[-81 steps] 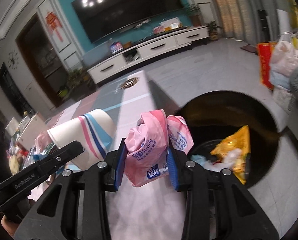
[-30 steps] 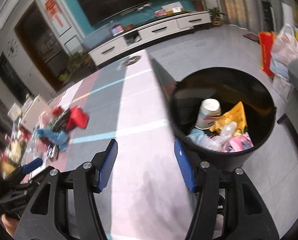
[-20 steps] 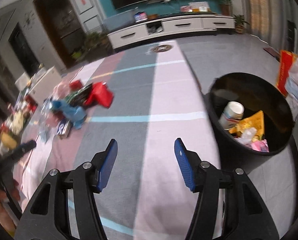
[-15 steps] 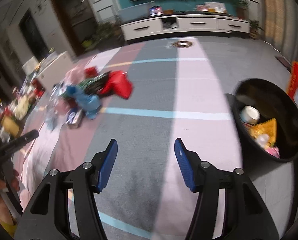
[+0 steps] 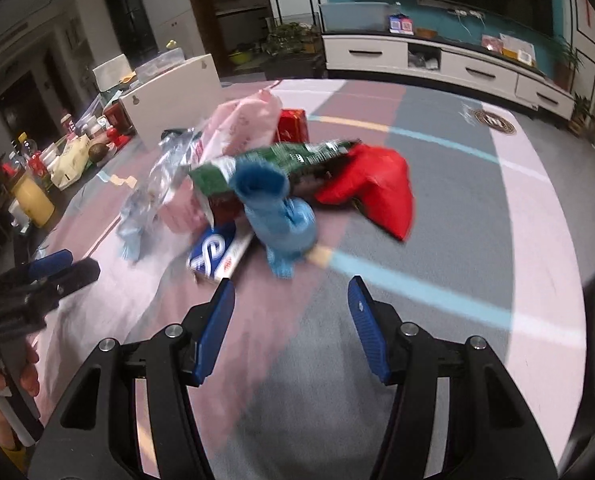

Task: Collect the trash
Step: 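Grasp the clear zip bag with the left tool while the right grasps the blue cloth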

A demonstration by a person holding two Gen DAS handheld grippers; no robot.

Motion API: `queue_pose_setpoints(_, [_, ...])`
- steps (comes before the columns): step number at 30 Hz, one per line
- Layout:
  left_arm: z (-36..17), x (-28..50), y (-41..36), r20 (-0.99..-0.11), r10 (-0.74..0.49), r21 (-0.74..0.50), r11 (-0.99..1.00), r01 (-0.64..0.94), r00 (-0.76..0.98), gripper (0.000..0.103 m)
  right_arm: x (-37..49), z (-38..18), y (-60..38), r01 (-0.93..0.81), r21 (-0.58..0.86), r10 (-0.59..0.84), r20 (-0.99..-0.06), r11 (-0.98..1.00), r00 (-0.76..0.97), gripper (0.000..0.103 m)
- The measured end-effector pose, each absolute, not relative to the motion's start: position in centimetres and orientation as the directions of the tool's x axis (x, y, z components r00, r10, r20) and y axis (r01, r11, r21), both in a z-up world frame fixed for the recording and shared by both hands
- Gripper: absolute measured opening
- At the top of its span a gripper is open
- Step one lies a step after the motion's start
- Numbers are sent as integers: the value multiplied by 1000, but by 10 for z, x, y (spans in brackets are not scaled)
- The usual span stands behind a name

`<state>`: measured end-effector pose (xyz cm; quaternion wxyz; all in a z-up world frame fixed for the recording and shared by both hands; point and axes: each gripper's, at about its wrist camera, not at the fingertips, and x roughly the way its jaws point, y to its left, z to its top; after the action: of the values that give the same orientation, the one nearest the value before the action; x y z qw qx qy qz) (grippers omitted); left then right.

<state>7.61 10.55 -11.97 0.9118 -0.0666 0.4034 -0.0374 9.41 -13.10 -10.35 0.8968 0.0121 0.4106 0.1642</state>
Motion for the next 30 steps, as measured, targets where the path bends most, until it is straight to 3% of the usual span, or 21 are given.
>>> queue_pose_setpoints(4, [-127,98,97,-738,-90,-71,996,55,669,97,118,-109,-121,-297,142,302,-734,944,609,58])
queue_pose_setpoints(9, [-134,118,92,-751,-100,-54,994,91,653,85,137,-117,-115,-319,145,316,-744,937,589,58])
queue_pose_setpoints(13, [-138,126,91,-761,-106,-63,994,89,640,59,147,-124,-112,-329,171,339,-751,929,566,58])
queue_pose_setpoints(14, [-138,126,92,-762,-109,-68,994,89,638,48,147,-125,-112,-330,185,350,-752,925,559,53])
queue_pose_setpoints(15, [-137,126,91,-761,-121,-78,992,95,637,44,147,-125,-112,-330,192,355,-752,924,556,46])
queue_pose_setpoints(16, [-136,124,90,-759,-130,-85,991,101,638,26,147,-125,-112,-328,196,357,-749,924,558,43])
queue_pose_setpoints(19, [-133,119,86,-755,-148,-100,989,111,639,12,142,-122,-115,-325,208,366,-742,922,562,31])
queue_pose_setpoints(30, [-116,87,63,-745,-229,-158,973,169,626,8,105,-102,-141,-288,282,400,-719,915,568,26])
